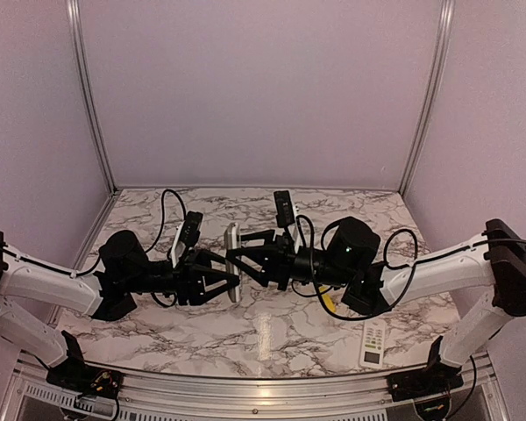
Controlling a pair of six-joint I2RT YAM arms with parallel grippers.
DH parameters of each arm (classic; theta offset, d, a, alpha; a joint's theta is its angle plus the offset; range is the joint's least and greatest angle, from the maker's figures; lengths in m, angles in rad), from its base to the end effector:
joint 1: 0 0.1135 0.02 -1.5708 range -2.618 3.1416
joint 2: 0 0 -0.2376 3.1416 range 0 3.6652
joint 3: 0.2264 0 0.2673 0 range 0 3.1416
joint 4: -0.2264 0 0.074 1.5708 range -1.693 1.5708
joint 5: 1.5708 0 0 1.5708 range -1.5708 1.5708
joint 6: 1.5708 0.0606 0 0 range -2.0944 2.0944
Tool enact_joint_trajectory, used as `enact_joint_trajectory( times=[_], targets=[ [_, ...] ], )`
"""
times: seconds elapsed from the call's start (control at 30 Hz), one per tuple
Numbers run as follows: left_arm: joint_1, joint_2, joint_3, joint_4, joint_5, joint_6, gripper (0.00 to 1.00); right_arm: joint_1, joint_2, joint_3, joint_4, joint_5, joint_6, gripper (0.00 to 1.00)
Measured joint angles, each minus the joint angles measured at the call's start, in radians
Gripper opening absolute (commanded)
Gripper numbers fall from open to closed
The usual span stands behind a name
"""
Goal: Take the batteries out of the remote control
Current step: Pass from the right arm to the left
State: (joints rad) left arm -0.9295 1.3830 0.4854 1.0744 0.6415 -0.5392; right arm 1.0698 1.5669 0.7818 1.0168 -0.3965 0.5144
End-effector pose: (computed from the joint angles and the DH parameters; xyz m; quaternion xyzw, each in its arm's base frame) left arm 0.1538 -0.2666 0.2022 0.3553 0.5507 -0.6378 0.4045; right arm 0.1582 0.3377 0.2392 -0.3153 0.5428 0.6331 0.4529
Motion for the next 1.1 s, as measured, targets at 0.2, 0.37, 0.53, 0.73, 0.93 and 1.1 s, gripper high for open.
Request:
enact_joint_trajectory(
  times=[0.2, 0.37, 0.53, 0.73, 0.93, 1.1],
  targets=[
    [-0.011, -0.074, -0.006, -0.135, -0.089, 0.016, 0.17, 0.015, -0.065, 0.007, -0.160, 0.113, -0.054, 0.75],
    [-0.011, -0.097, -0.006, -0.303, -0.254, 0.020, 0.14, 0.008, -0.104, 0.007, -0.306, 0.295, -0.114, 0.98],
    [-0.011, -0.097, -0.005, -0.466, -0.402, 0.007, 0.14, 0.007, -0.161, 0.007, -0.424, 0.439, -0.158, 0.99],
    [-0.011, -0.082, 0.033, -0.618, -0.538, -0.046, 0.14, 0.007, -0.236, 0.006, -0.547, 0.578, -0.177, 0.99],
    [-0.012, 0.025, 0.127, -0.752, -0.656, -0.127, 0.13, 0.007, -0.302, -0.019, -0.646, 0.686, -0.175, 0.99],
    [-0.023, 0.133, 0.193, -0.904, -0.738, -0.188, 0.12, 0.007, -0.344, -0.080, -0.693, 0.745, -0.164, 0.99]
  ],
)
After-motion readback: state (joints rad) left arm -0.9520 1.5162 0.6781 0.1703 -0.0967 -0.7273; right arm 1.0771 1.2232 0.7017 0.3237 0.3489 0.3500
